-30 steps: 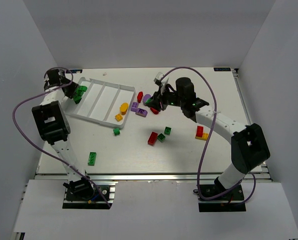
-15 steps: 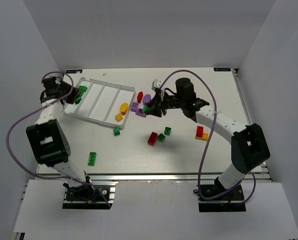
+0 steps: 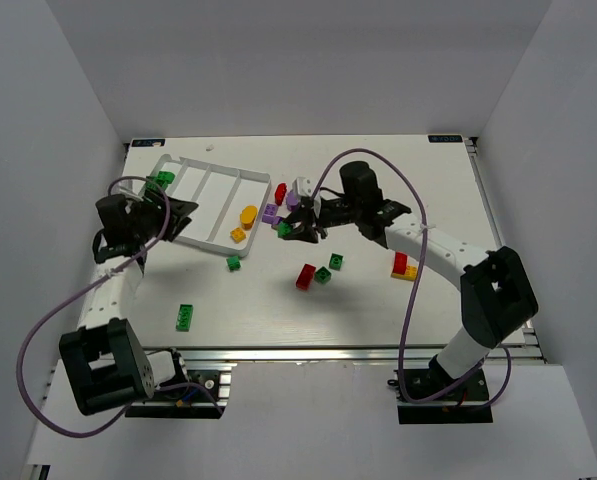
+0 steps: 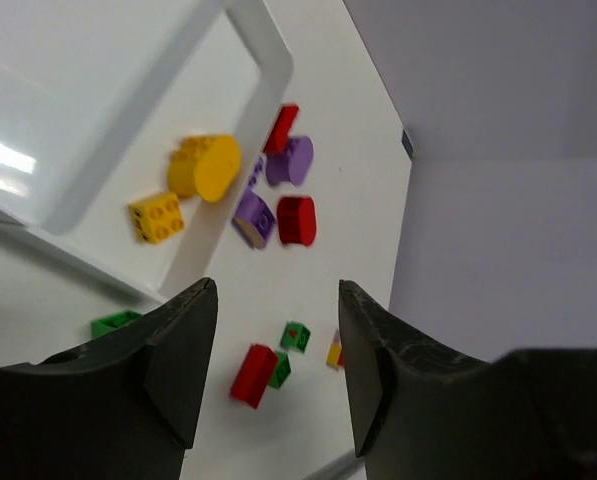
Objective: Sort the legos into containers by color
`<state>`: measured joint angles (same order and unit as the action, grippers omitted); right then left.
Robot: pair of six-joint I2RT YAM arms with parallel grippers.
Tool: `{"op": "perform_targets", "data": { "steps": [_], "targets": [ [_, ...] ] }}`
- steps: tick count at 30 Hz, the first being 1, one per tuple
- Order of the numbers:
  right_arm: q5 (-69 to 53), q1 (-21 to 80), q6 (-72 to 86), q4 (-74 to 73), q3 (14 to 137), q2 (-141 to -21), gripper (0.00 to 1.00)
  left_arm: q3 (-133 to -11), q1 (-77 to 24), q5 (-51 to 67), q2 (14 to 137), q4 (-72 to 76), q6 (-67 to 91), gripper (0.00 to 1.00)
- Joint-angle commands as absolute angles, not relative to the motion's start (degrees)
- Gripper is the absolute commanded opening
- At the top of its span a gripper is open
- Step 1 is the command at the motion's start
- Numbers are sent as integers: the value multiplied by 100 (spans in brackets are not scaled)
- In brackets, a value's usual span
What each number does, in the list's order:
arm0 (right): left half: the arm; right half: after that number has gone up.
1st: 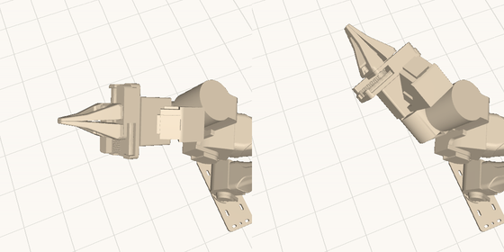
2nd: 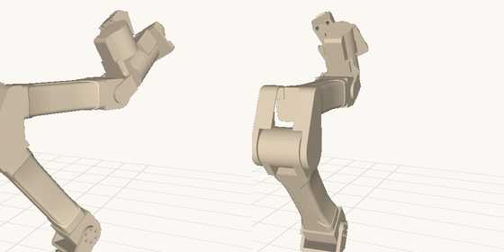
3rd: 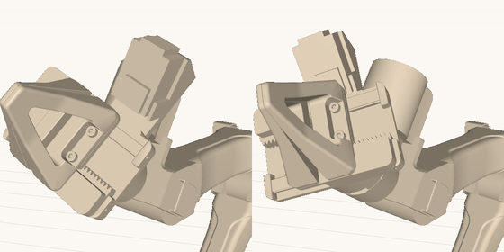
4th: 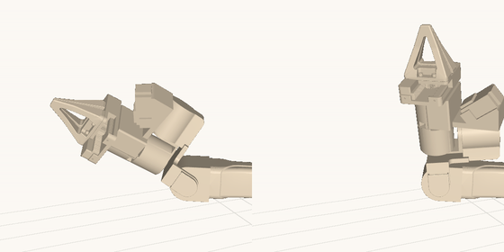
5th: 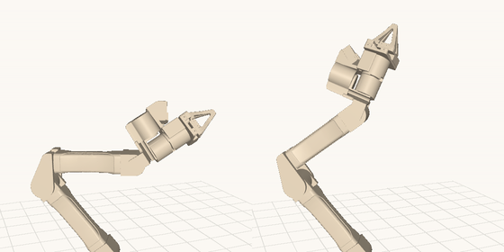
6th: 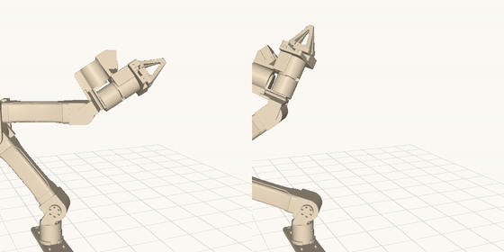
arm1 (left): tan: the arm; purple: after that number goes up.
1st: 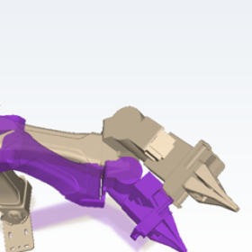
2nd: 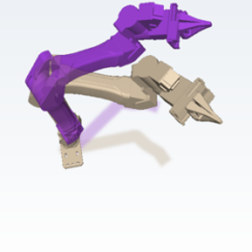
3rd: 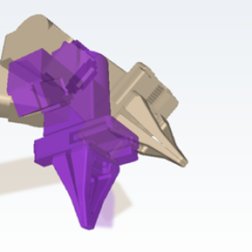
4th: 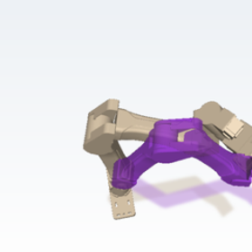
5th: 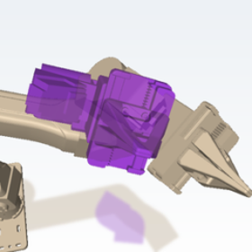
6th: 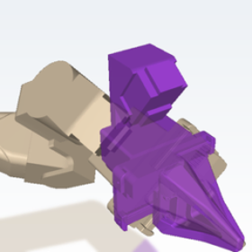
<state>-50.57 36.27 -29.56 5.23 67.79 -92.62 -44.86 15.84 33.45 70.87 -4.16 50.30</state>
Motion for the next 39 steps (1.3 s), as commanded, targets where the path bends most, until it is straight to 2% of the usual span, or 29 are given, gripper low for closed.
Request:
{"op": "perform_targets", "data": {
  "steps": [1,6,11,22,39],
  "targets": [
    [-5107,3936,-3506,194,7092,-9386,0,-4141,1205,3902,6497,167,5422,62],
    [-5089,4235,-3752,-596,7487,-9597,0,-3719,407,3999,6258,474,5440,62],
    [-5027,4421,-3876,-782,7488,-9633,0,-3340,-156,4201,6179,1177,5748,62],
    [-4913,4456,-3499,-616,7497,-9721,0,-3217,-685,4614,6372,1572,5809,62],
    [-4702,4456,-3278,-264,7418,-9659,0,-2874,-1142,4650,6442,1793,5889,60]
  ]
}}
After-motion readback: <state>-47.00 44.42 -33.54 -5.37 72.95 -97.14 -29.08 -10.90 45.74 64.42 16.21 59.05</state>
